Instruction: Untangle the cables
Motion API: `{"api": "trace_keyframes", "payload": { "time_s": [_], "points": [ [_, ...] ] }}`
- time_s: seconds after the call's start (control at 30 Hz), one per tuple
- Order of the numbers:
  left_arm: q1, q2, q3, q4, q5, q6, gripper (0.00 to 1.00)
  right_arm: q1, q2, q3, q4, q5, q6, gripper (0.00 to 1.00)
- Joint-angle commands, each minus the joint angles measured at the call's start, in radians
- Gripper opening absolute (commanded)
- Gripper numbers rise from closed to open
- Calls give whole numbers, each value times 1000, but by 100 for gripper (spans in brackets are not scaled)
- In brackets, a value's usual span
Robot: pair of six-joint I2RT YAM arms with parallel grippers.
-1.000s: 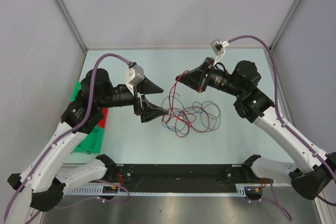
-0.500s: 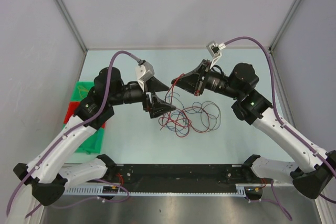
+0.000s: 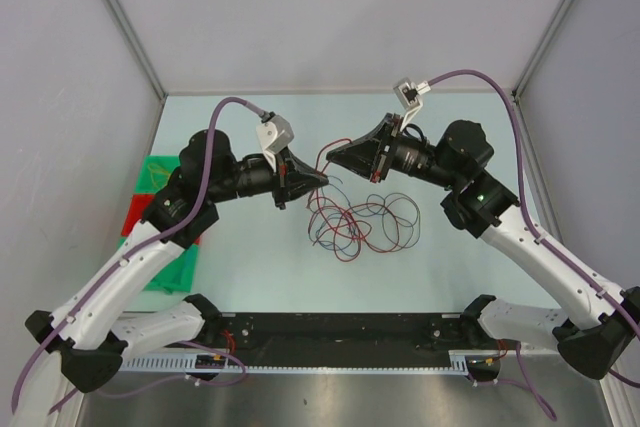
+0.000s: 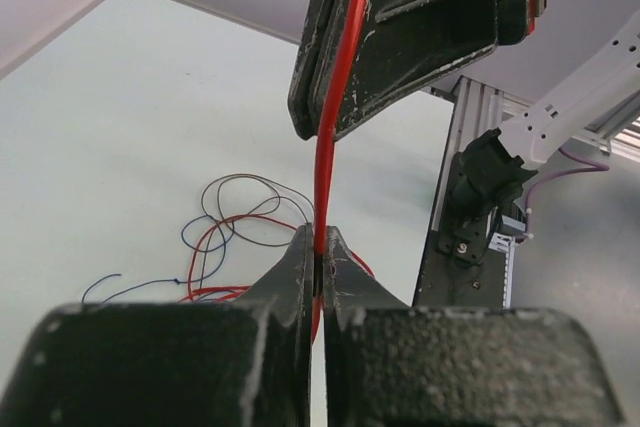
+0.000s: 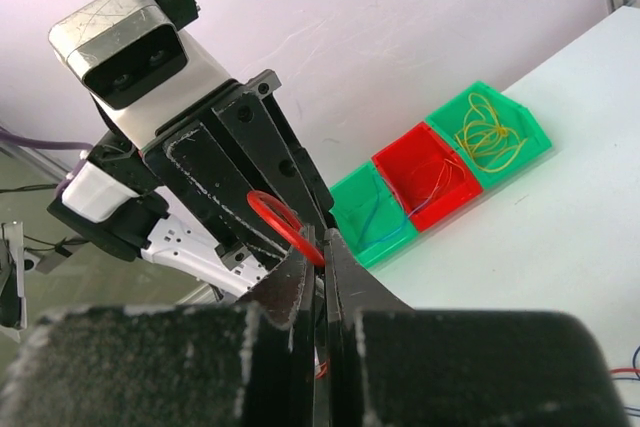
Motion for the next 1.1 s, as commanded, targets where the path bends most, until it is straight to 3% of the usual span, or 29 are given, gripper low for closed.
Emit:
{"api": "trace_keyframes", "payload": {
  "time_s": [0.0,0.03,0.1,0.13,0.17,0.2,0.33,0.47,0.57,0.7,1.07],
  "points": [
    [-4,-29,-17,24,-41,0,0,3,-33,41,51,8,14,6],
    [-4,-32,-15,20,-107,-1,0,1,-36,42,42,19,8,29],
    [-4,-36,-4,-2,-190,0,0,1,-47,42,10,47,-3,57],
    [-3,-36,3,-25,-277,2,0,1,-50,42,-4,59,-9,83],
    [-4,-39,14,-36,-331,4,0,1,-53,42,-21,86,-24,95],
    [-3,-39,20,-57,-380,4,0,0,-62,42,-59,102,-33,100],
    [2,-46,48,-91,-657,7,0,0,-82,41,-190,206,-76,100],
    [28,-35,69,-118,-867,-7,0,-3,-91,39,-372,414,-96,100],
    [82,-35,76,-120,-961,-32,0,-3,-84,19,-427,467,-98,100],
    [172,-26,94,-129,-1043,-55,0,0,-88,-57,-414,478,-60,98],
    [441,46,158,-132,-1057,-119,0,41,-94,-364,-294,573,-49,97]
  ]
}}
